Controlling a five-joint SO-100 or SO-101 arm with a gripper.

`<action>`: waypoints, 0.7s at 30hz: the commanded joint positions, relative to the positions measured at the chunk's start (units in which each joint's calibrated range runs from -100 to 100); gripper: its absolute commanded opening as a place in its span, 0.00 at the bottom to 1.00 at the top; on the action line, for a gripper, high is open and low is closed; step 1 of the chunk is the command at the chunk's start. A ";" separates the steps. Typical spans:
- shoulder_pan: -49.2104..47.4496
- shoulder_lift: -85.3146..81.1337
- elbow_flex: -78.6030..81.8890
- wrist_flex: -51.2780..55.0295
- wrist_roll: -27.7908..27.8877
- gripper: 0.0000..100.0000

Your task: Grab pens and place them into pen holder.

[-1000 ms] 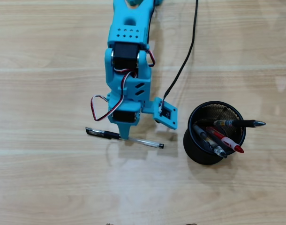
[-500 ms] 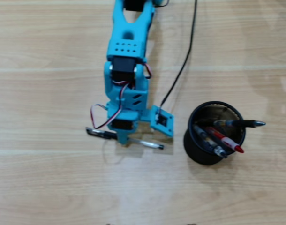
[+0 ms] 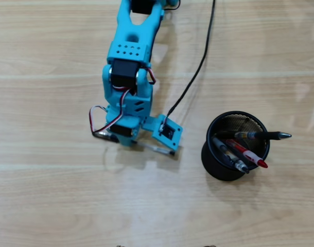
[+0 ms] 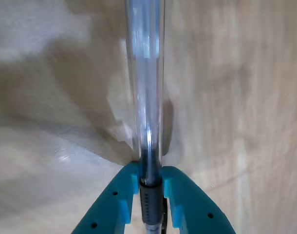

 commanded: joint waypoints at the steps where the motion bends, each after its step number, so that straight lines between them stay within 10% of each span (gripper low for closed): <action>1: 0.40 -10.94 -11.33 3.39 -3.36 0.02; 12: -12.83 -30.72 -28.62 -8.13 -36.81 0.02; 21: -24.92 -28.27 -9.88 -33.48 -41.52 0.02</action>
